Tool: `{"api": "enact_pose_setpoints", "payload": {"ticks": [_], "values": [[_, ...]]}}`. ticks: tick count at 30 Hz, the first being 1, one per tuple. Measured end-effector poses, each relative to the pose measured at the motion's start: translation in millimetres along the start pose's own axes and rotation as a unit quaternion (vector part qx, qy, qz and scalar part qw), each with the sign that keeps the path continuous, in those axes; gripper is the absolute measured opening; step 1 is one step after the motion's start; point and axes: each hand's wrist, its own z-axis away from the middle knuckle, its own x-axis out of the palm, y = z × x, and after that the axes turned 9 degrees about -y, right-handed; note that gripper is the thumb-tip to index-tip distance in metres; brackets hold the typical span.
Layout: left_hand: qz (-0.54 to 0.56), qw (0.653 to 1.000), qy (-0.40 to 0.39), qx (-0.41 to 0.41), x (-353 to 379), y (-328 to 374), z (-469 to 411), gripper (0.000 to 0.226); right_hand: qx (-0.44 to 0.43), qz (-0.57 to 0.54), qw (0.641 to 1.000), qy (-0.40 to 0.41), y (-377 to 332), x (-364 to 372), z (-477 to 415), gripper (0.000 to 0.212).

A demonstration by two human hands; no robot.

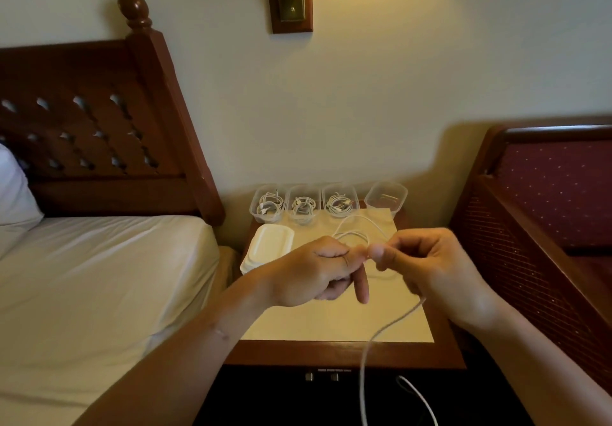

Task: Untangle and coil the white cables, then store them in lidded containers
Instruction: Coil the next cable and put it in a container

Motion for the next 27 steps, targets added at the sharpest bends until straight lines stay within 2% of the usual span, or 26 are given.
{"api": "enact_pose_setpoints", "payload": {"ticks": [2,4,7,10,13,16,19,21,22,25,27], "values": [[0.066,0.997,-0.036,0.015,1.6,-4.0,1.7,0.055,-0.045,-0.001,0.999,0.014,-5.1,-1.8,-3.1,0.017],[0.177,0.982,-0.034,0.048,7.2,-7.5,2.9,0.047,-0.084,-0.027,0.996,0.023,-5.6,0.2,-5.7,0.009],[0.334,0.935,-0.033,0.112,20.4,-11.6,2.5,0.038,-0.119,-0.063,0.99,0.044,2.0,8.7,-12.1,0.009],[0.42,0.889,-0.049,0.174,31.1,-11.3,0.4,0.039,-0.109,-0.077,0.988,0.078,20.3,18.5,-14.7,0.019],[0.451,0.864,-0.044,0.221,34.9,-10.2,-2.1,0.043,-0.078,-0.094,0.989,0.079,37.7,30.7,-13.9,0.029],[0.47,0.848,0.003,0.245,36.0,-7.4,-7.5,0.038,-0.032,-0.086,0.993,0.077,48.4,46.7,-12.6,0.048],[0.457,0.854,0.079,0.236,35.0,-3.8,-10.5,0.037,0.002,-0.009,0.997,0.071,53.1,59.7,-6.9,0.055],[0.443,0.86,0.119,0.224,34.3,-0.4,-12.1,0.036,-0.012,0.052,0.996,0.065,55.9,62.2,-3.0,0.063],[0.438,0.861,0.136,0.217,33.8,1.0,-12.9,0.035,-0.017,0.084,0.994,0.062,56.1,62.7,-2.2,0.062],[0.412,0.87,0.182,0.2,33.4,5.7,-16.8,0.034,0.0,0.136,0.989,0.061,57.3,61.2,-1.2,0.042],[0.38,0.88,0.216,0.186,29.0,6.8,-20.3,0.033,0.021,0.148,0.988,0.026,52.4,60.8,0.6,0.031]]}}
